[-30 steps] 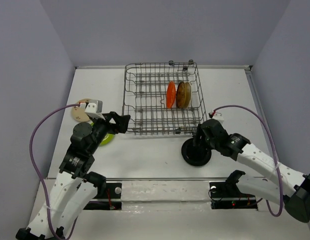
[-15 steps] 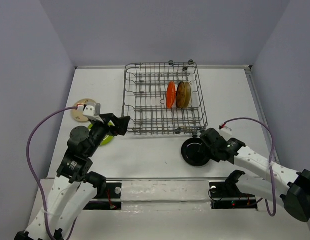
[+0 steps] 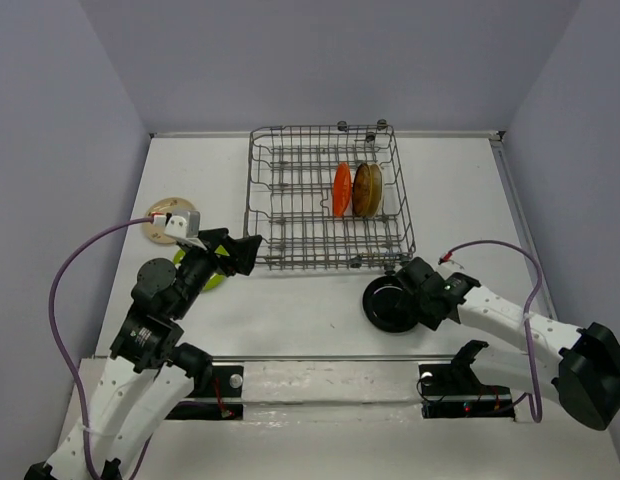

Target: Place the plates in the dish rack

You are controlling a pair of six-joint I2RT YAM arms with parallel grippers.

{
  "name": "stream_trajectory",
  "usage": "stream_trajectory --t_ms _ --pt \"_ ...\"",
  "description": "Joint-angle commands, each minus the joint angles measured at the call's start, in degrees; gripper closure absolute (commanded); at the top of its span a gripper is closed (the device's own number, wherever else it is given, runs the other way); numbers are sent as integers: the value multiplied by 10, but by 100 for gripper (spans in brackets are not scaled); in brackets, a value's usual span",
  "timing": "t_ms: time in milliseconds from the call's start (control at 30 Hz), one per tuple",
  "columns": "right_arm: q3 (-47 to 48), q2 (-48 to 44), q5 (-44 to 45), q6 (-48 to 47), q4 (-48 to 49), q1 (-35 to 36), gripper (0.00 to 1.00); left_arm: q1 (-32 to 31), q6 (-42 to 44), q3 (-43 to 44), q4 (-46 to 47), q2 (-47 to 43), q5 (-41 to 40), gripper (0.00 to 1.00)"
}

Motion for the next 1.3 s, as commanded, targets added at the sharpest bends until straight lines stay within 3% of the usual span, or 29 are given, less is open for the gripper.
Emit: stream_trajectory --t_ms 0,533,933,1267 --pt "-6 -6 -6 35 -6 -4 41 -6 8 24 18 -9 -10 1" --pt "-33 -6 -108 -2 76 -4 57 -1 8 22 18 -4 -15 1" --pt "-66 -70 -144 -56 86 -4 92 7 8 22 19 4 -11 1" --pt "-11 -96 -141 -136 49 25 93 16 11 22 20 14 -7 1"
